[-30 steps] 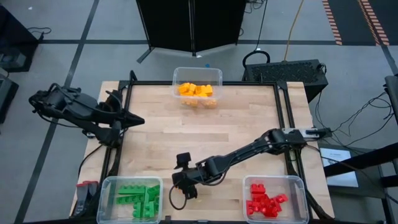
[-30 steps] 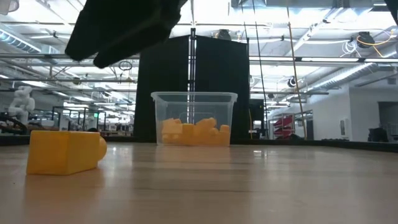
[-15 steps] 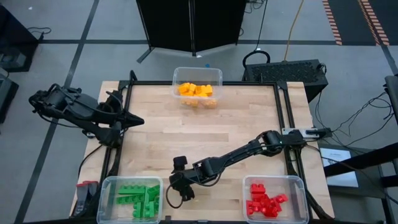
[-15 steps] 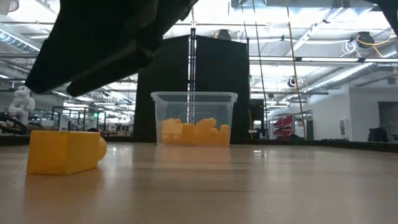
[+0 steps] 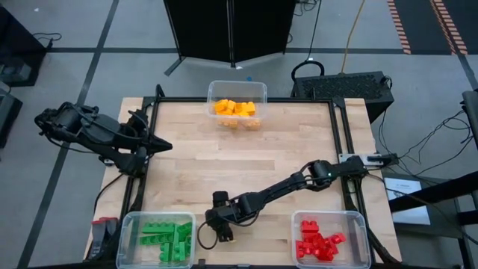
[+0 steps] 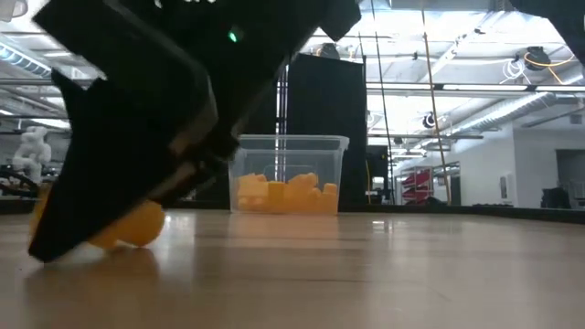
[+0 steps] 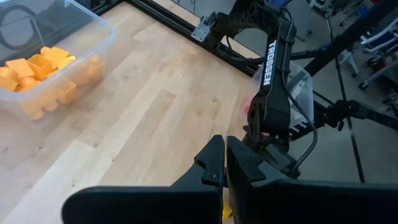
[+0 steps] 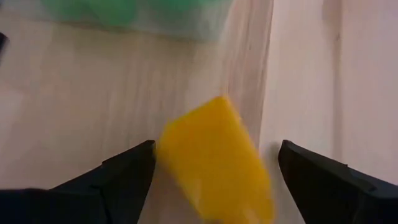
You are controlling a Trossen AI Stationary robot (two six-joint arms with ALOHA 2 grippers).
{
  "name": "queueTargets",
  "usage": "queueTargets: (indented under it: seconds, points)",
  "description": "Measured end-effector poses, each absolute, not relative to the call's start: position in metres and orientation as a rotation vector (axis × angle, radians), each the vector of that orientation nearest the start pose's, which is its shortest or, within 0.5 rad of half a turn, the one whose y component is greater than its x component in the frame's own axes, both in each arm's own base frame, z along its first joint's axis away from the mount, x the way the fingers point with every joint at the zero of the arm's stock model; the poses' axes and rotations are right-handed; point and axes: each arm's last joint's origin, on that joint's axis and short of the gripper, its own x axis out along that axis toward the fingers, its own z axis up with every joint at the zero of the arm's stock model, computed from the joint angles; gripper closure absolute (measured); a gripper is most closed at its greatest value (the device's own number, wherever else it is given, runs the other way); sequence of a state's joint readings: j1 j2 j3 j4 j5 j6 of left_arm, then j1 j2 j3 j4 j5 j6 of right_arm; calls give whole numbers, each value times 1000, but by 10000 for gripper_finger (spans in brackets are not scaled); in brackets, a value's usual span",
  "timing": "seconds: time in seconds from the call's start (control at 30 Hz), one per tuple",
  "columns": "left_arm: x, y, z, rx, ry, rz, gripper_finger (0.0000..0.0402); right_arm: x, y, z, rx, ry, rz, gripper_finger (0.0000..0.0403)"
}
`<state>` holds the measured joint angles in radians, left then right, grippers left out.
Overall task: Sort blocks
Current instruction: Put the yellow game piece into the top transparent bin
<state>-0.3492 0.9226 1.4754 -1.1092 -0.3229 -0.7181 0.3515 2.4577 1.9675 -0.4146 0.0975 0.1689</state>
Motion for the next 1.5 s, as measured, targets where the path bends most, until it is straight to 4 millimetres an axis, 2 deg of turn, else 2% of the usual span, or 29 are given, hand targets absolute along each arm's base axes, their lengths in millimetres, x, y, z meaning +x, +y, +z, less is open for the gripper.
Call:
queueTargets:
  seconds: [0.17,0.37,0.67,0.9,1.2,1.5]
  points:
    - [114,-32,443,-519,506,162,401,496,177,131,-26,929,135,72]
    - [114,-32,443,-519,506,162,401,496,175,130,5,941,118,92]
    - [114,-32,443,-518,506,162,401,497,176,132,-45,910,149,108]
    - [114,-32,443,-518,506,162,401,497,176,132,-45,911,149,163]
    - [114,-32,443,-517,506,162,401,497,177,131,4,923,127,284]
    - [114,-32,443,-517,506,162,401,496,176,134,89,927,85,286]
